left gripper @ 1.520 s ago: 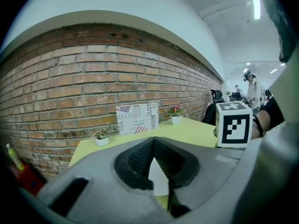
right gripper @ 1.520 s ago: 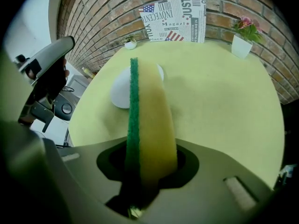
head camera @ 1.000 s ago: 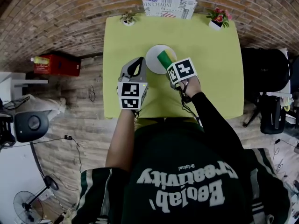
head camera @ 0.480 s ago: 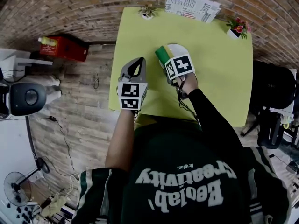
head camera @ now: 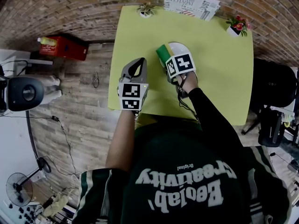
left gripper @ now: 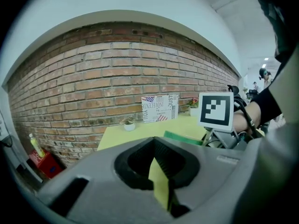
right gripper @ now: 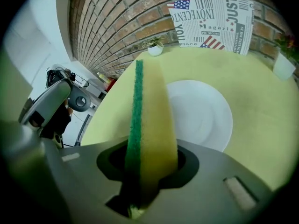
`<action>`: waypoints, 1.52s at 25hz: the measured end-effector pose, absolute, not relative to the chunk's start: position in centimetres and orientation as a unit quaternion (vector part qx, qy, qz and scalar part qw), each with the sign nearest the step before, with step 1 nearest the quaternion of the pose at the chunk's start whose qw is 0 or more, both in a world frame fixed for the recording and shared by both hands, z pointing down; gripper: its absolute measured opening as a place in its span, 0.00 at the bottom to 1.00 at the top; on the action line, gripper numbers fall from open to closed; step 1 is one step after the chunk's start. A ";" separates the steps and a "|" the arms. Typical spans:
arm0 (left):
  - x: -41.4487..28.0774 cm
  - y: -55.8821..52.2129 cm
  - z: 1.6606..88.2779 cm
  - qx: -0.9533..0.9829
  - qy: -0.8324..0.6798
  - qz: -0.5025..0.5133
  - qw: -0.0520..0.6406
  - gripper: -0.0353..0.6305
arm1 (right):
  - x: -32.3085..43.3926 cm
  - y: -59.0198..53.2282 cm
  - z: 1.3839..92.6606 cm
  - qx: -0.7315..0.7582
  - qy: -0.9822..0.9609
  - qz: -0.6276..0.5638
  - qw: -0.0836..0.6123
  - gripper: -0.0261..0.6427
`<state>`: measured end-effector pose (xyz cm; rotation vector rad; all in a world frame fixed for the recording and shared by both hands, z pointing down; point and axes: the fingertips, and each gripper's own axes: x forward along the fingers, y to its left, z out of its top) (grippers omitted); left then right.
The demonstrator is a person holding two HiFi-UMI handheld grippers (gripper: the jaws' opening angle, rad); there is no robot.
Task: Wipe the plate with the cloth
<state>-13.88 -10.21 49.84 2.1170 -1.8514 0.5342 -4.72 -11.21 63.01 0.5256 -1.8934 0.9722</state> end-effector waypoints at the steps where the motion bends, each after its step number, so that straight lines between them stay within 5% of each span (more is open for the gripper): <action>1: -13.7 -10.3 49.9 0.734 -0.639 0.185 0.139 0.06 | -4.4 -11.3 63.0 0.215 -0.767 0.396 0.457 0.25; 27: -6.3 -14.6 48.7 0.786 -0.580 0.186 0.110 0.06 | 7.3 -14.6 62.6 0.330 -0.725 0.427 0.428 0.25; 32: -5.7 -14.6 48.1 0.789 -0.577 0.184 0.104 0.06 | 6.4 -15.1 60.9 0.302 -0.788 0.330 0.423 0.25; 38: -6.1 -14.6 46.7 0.787 -0.582 0.182 0.094 0.06 | 5.0 -17.2 55.4 0.310 -0.856 0.250 0.330 0.24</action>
